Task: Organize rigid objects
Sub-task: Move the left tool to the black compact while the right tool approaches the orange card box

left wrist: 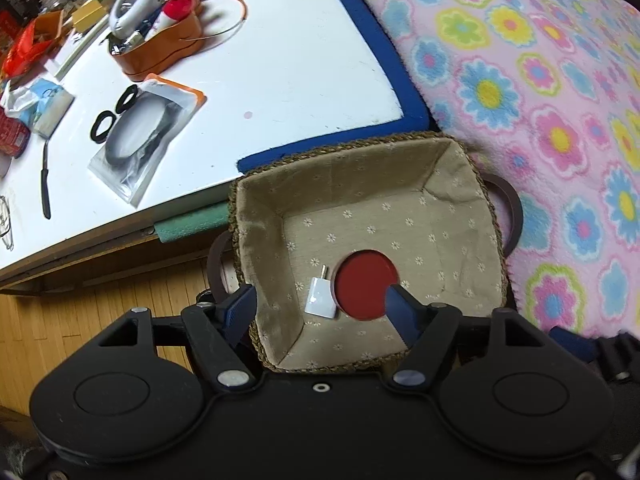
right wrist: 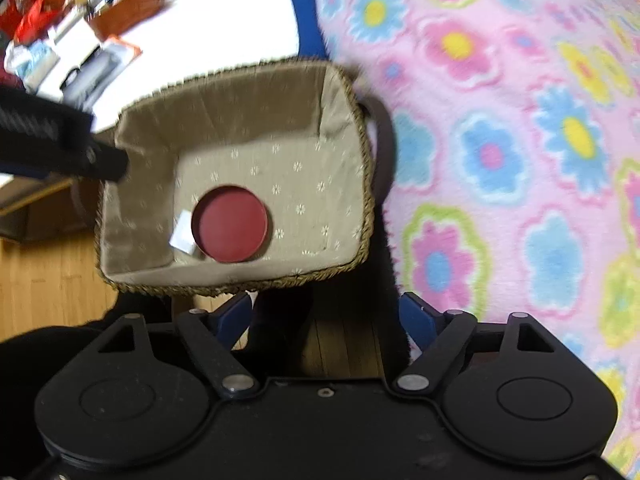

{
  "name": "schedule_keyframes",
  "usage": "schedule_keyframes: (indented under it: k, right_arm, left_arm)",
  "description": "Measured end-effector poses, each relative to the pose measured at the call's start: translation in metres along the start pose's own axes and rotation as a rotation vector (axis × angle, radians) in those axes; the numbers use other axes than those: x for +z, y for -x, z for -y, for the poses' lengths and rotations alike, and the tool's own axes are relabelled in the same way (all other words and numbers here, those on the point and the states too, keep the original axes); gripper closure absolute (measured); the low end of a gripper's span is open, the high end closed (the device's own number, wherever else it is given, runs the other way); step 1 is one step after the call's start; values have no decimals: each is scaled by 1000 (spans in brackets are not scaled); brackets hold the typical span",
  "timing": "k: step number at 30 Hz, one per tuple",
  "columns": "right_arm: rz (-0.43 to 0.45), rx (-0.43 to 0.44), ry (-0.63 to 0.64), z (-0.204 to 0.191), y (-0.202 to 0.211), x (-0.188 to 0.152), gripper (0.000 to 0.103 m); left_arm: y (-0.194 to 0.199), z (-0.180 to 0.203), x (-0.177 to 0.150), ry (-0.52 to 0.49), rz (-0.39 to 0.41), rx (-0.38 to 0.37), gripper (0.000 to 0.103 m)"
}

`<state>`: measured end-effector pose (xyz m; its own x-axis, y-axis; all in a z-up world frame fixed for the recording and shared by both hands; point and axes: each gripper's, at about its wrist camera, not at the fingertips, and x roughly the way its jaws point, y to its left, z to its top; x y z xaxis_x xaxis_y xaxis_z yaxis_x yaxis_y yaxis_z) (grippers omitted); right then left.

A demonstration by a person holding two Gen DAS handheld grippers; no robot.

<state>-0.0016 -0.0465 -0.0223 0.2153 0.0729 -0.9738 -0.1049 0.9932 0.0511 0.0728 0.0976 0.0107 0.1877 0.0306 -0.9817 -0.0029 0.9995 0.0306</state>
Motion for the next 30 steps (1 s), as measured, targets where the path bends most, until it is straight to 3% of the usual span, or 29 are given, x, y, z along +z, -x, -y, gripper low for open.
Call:
schedule_keyframes:
  k: [9, 20, 26, 30]
  right_arm:
    - [51, 7, -95, 52, 44, -18, 13]
    - [175, -161, -316, 196, 102, -62, 11]
    - [222, -310, -467, 281, 120, -91, 10]
    - [234, -310, -549, 321, 124, -103, 10]
  left_arm:
    - [14, 26, -12, -100, 26, -23, 35]
    - [37, 122, -54, -348, 118, 5, 29]
    - [27, 184, -73, -403, 46, -139, 29]
    - [26, 229, -77, -435, 62, -160, 29]
